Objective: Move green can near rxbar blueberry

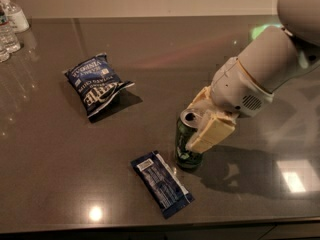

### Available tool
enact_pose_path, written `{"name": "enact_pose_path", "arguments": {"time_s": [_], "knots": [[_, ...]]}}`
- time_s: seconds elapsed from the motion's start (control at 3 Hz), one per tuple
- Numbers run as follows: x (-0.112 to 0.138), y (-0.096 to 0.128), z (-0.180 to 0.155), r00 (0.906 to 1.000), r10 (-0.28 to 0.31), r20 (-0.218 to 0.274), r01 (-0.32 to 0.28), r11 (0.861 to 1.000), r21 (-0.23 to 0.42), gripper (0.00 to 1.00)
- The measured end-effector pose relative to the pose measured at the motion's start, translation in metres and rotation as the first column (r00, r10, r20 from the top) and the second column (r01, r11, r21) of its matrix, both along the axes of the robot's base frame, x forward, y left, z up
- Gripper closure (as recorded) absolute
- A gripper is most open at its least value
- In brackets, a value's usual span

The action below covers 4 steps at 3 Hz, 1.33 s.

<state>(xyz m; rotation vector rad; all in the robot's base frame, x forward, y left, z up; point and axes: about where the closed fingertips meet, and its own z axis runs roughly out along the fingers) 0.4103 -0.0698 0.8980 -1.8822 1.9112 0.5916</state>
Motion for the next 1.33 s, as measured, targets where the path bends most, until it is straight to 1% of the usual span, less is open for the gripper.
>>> {"name": "enact_pose_path", "arguments": {"time_s": [1.0,1.33], "knots": [[-0.0045,0.0016,-0.003,0.9998,0.011,0.014,-0.01,1.0,-0.01,0.13],[-0.0039,-0.0007,-0.0031,0.9998,0.004,0.017,-0.004,1.0,-0.006,0.0]]}}
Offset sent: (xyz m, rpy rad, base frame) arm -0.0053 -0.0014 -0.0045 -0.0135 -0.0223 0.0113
